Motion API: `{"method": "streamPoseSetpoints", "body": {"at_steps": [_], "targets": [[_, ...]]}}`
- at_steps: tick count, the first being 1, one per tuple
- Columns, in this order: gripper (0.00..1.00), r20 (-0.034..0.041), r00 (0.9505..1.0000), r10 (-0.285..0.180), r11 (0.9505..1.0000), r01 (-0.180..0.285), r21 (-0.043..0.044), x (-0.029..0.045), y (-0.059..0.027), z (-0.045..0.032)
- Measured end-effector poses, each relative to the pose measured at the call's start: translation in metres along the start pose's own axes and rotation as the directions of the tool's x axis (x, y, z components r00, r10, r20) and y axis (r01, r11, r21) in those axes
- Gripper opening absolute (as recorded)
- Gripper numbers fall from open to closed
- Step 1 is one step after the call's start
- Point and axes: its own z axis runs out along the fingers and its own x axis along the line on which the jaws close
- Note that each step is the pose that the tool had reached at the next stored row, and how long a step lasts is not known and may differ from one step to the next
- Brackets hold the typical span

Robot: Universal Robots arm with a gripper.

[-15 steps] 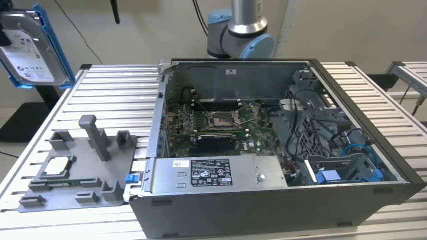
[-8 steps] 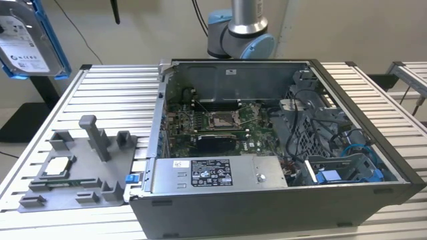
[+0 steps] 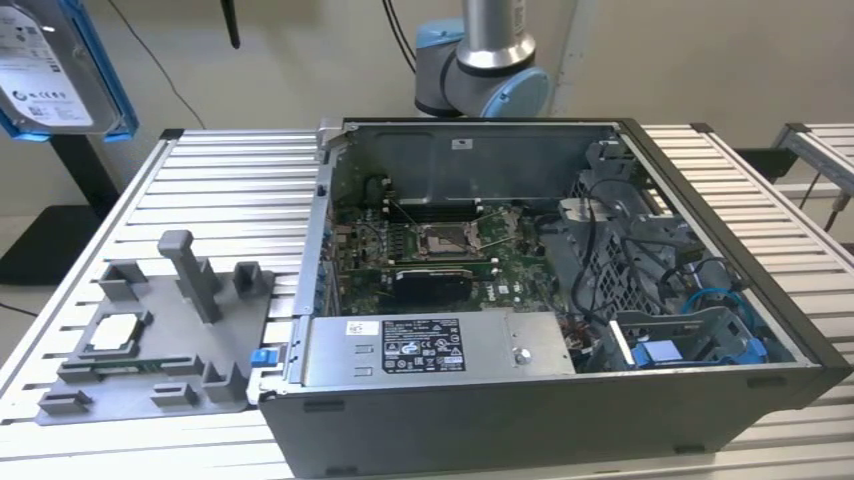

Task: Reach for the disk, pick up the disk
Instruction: 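Pick up the disk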

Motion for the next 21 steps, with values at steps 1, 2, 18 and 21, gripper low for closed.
{"method": "streamPoseSetpoints", "body": {"at_steps": [1, 2, 18, 21], "targets": [[0.0, 0.0009, 1.0, 0.0, 1.0, 0.0, -0.0001, 0.0004, -0.0002, -0.0011], [0.0, 0.0011, 1.0, 0.0, 1.0, 0.0, -0.0003, 0.0005, -0.0002, -0.0013], [0.0, 0.0012, 1.0, 0.0, 1.0, 0.0, -0.0012, 0.0004, -0.0167, 0.0], [0.0, 0.0012, 1.0, 0.0, 1.0, 0.0, -0.0016, 0.0004, -0.0257, 0.0007]]}}
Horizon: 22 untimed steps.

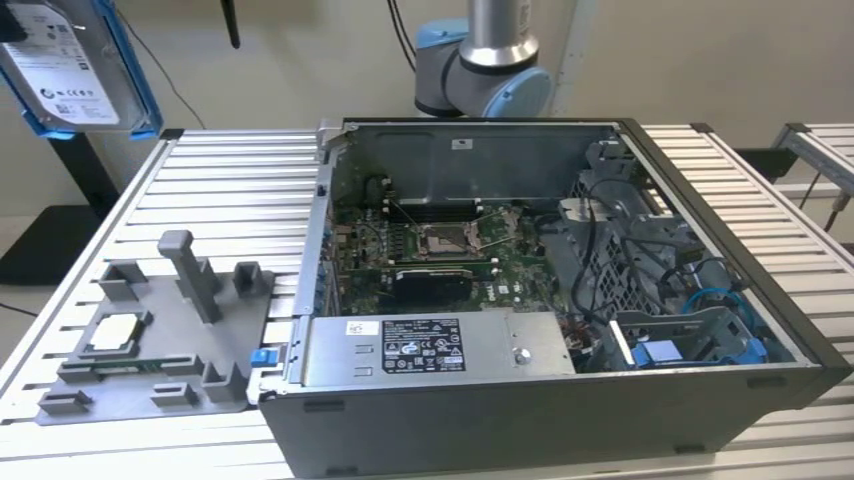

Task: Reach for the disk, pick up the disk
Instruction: 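Pick up the disk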

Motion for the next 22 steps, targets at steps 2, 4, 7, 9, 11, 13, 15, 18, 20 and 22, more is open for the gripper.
{"method": "streamPoseSetpoints", "body": {"at_steps": [2, 4, 7, 9, 11, 13, 15, 18, 20, 22], "targets": [[0.0, 0.0, 1.0, 0.0, 1.0, 0.0, -0.0003, 0.0, -0.0064, 0.0005], [0.0, -0.0001, 1.0, 0.0, 1.0, 0.0, -0.0005, -0.0001, -0.0126, 0.0009], [0.0, 0.0, 1.0, 0.0, 1.0, 0.0, -0.0006, -0.0001, -0.0218, 0.0016], [0.0, 0.0, 1.0, 0.0, 1.0, 0.0, -0.0007, -0.0001, -0.0281, 0.0021], [0.0, -0.0001, 1.0, 0.0, 1.0, 0.0, -0.0009, -0.0001, -0.0342, 0.0025], [0.0, -0.0001, 1.0, 0.0, 1.0, 0.0, -0.0009, -0.0002, -0.0406, 0.003], [0.0, -0.0001, 1.0, 0.0, 1.0, 0.0, -0.0011, -0.0001, -0.0466, 0.0035], [0.0, 0.0, 1.0, 0.0, 1.0, 0.0, -0.0012, -0.0002, -0.0549, 0.0041], [0.0, 0.0, 1.0, 0.0, 1.0, 0.0, -0.0012, -0.0002, -0.0607, 0.0045], [0.0, -0.0001, 1.0, 0.0, 1.0, 0.0, -0.0013, -0.0002, -0.0664, 0.0049]]}}
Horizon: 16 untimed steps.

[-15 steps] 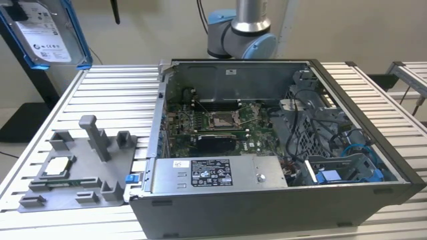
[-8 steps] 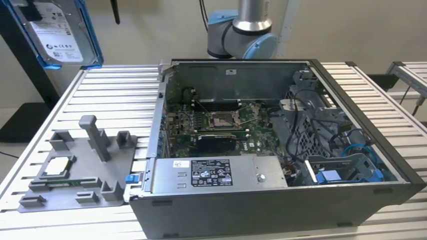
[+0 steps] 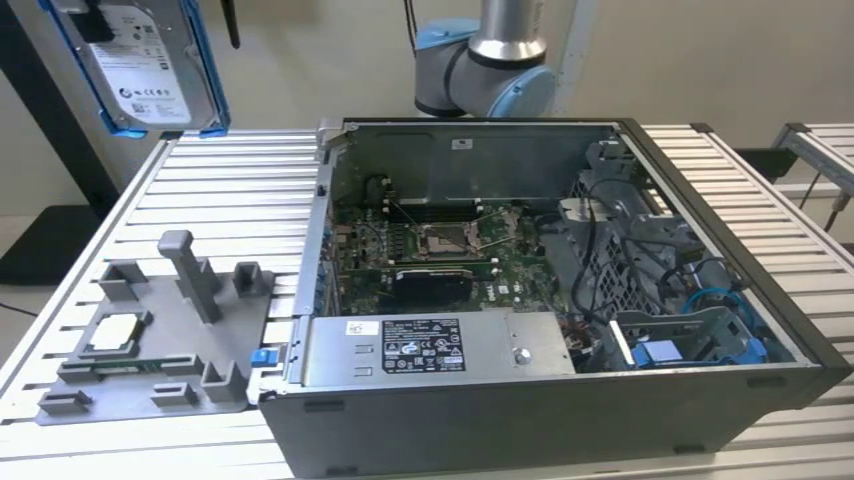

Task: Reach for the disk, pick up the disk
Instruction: 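Pick up the disk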

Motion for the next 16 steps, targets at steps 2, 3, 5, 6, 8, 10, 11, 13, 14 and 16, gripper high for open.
{"method": "streamPoseSetpoints", "body": {"at_steps": [2, 3, 5, 6, 8, 10, 11, 13, 14, 16], "targets": [[0.0, 0.0, 1.0, 0.0, 1.0, 0.0, 0.0, 0.0, -0.0056, 0.0004], [0.0, 0.0001, 1.0, 0.0, 1.0, 0.0, 0.0, 0.0, -0.0085, 0.0007], [0.0, 0.0, 1.0, 0.0, 1.0, 0.0, -0.0002, 0.0, -0.0143, 0.001], [0.0, 0.0, 1.0, 0.0, 1.0, 0.0, -0.0003, 0.0, -0.0173, 0.0012], [0.0, 0.0, 1.0, 0.0, 1.0, 0.0, -0.0003, 0.0, -0.023, 0.0017], [0.0, 0.0, 1.0, 0.0, 1.0, 0.0, -0.0003, 0.0, -0.0288, 0.0021], [0.0, 0.0, 1.0, 0.0, 1.0, 0.0, -0.0003, -0.0001, -0.0316, 0.0023], [0.0, 0.0, 1.0, 0.0, 1.0, 0.0, -0.0004, -0.0001, -0.0371, 0.0027], [0.0, 0.0, 1.0, 0.0, 1.0, 0.0, -0.0004, -0.0001, -0.04, 0.0029], [0.0, 0.0, 1.0, 0.0, 1.0, 0.0, -0.0004, -0.0001, -0.0457, 0.0034]]}}
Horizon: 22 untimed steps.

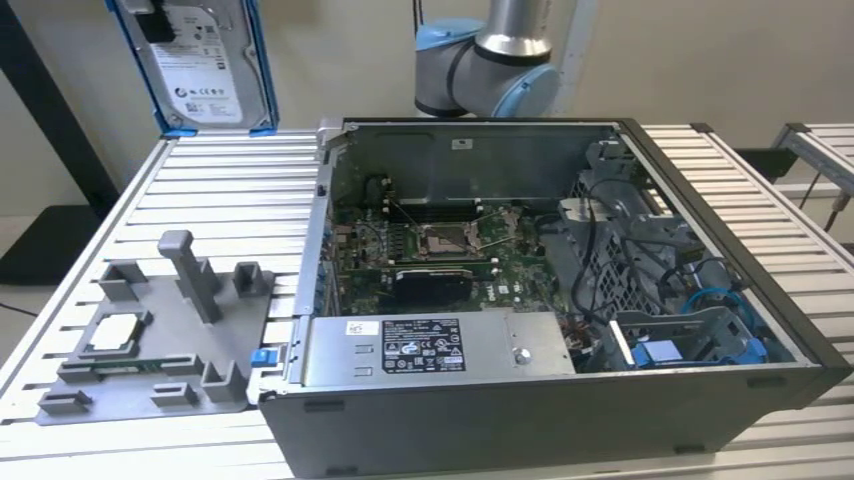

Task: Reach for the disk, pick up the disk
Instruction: 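Pick up the disk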

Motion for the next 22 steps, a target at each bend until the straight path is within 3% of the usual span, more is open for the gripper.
{"method": "streamPoseSetpoints", "body": {"at_steps": [22], "targets": [[0.0, 0.0, 1.0, 0.0, 1.0, 0.0, -0.0003, -0.0002, -0.0599, 0.0043]]}}
